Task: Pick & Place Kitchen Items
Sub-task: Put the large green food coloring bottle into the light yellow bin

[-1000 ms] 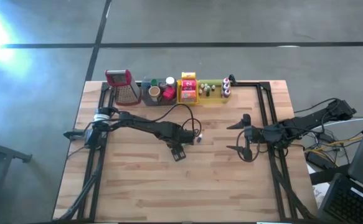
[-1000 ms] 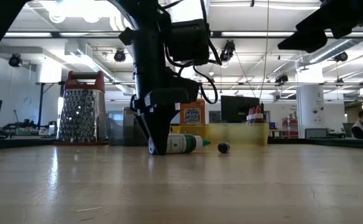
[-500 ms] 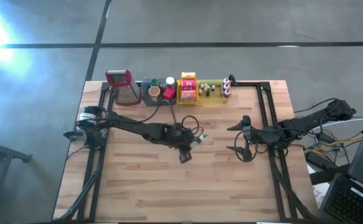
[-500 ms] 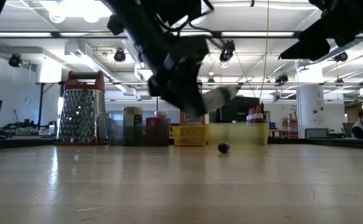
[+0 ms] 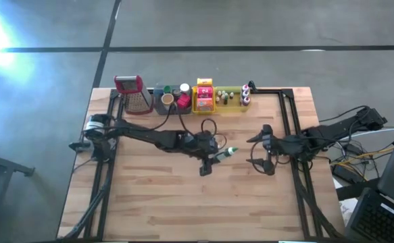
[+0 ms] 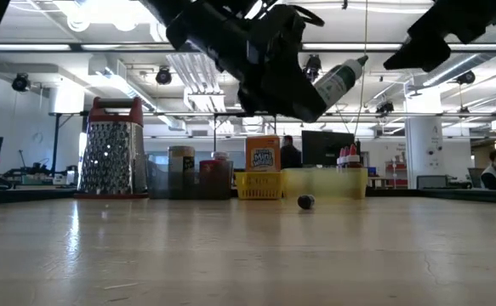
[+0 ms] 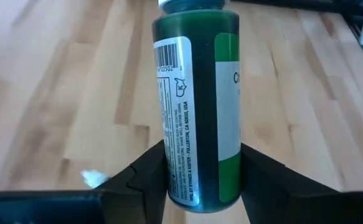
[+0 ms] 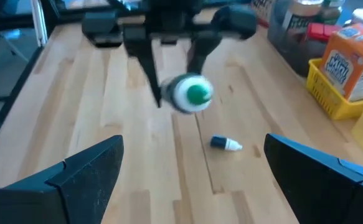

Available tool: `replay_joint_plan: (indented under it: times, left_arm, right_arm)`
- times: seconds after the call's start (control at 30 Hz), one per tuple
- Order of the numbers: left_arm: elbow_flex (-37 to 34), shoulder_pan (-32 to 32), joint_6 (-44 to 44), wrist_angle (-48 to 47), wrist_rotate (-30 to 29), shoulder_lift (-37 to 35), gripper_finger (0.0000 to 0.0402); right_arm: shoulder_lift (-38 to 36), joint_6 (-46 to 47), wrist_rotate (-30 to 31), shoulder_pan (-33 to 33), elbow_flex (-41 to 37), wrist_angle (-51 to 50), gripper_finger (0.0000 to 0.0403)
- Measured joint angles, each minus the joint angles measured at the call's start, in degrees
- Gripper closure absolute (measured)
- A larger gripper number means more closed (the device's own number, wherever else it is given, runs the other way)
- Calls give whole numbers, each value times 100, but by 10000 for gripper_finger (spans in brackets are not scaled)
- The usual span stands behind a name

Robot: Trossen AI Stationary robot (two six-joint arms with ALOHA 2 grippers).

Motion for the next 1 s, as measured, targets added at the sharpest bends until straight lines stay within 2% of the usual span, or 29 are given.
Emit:
replay_joint_plan:
  times: [0.2,0.37,0.57,1.0]
  left_arm:
    - [338,2,415,-47,0,2,234]
    - [507,5,735,-191,-2,30,234]
    - [632,34,1026,-243,-13,39,234]
    - [1295,101,1598,-1124,-259,39,234]
  right_arm:
    - [493,-87,-115,-157,579,-618,19]
    - [722,-243,-133,-276,923,-699,19]
    - [991,-259,-498,-444,1260,-723,19]
    - [1851,-572,-696,-661,2168,-1280,19]
